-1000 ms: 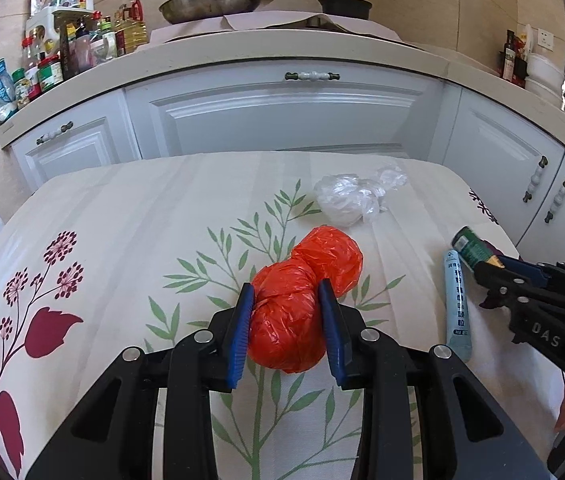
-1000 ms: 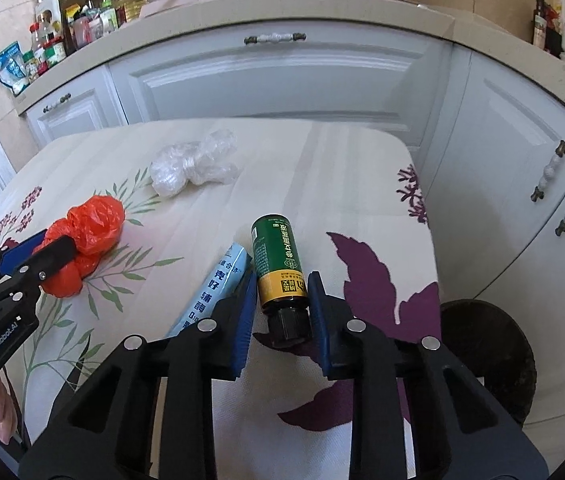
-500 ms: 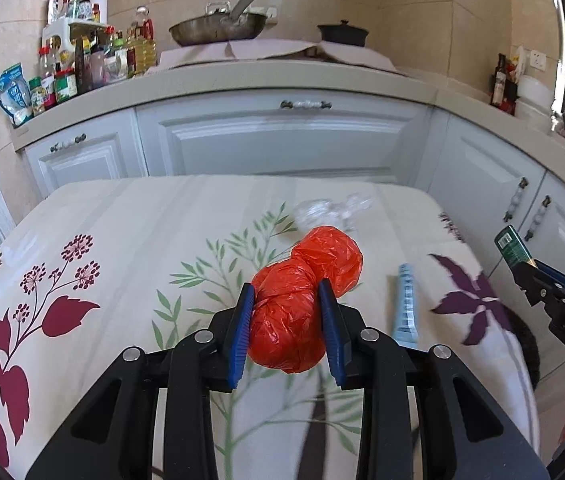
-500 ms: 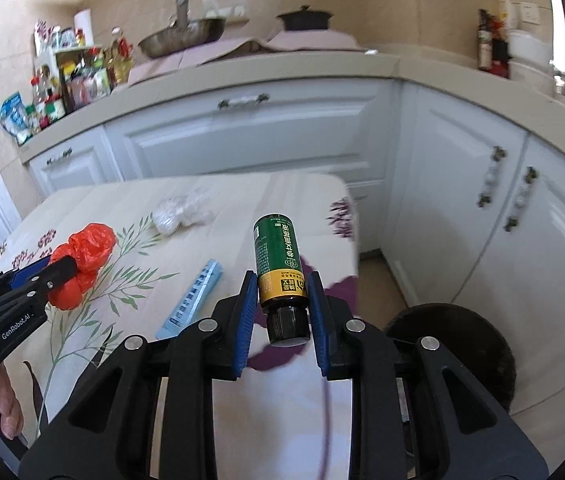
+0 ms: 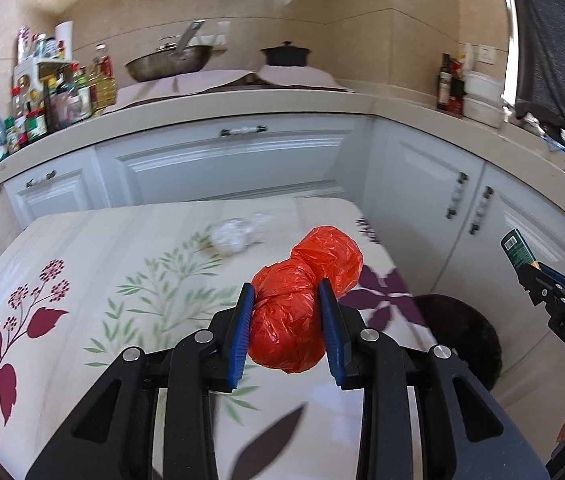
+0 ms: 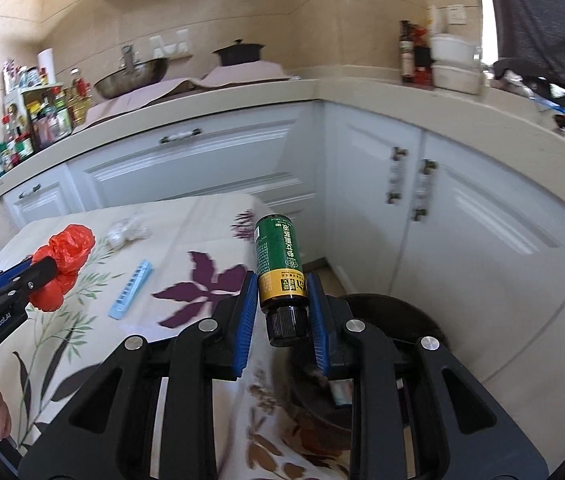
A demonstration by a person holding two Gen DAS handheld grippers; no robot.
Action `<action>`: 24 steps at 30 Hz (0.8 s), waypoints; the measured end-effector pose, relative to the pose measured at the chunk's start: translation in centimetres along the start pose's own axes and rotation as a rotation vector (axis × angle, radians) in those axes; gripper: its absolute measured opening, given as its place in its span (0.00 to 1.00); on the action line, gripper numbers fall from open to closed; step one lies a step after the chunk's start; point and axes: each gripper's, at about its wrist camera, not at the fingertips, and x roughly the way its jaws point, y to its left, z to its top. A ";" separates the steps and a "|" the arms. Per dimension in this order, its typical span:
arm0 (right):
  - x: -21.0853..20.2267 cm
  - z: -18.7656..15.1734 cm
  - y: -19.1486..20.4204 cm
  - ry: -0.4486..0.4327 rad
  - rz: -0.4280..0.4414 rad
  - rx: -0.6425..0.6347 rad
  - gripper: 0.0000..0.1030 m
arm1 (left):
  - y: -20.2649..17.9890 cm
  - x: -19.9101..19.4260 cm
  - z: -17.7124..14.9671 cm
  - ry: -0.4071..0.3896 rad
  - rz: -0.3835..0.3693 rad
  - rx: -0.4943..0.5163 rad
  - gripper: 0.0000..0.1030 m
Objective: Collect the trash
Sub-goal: 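Carry the red bag and green bottle over the black bin and open both tools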
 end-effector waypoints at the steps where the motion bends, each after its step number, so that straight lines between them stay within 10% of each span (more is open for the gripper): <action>1: -0.4 -0.1 -0.6 -0.006 -0.014 0.004 0.24 | -0.6 -0.1 0.0 0.000 -0.007 0.005 0.32; 24: -0.9 -2.1 -9.6 -0.028 -0.136 0.098 0.24 | -13.9 2.5 0.0 -0.006 -0.149 0.123 0.32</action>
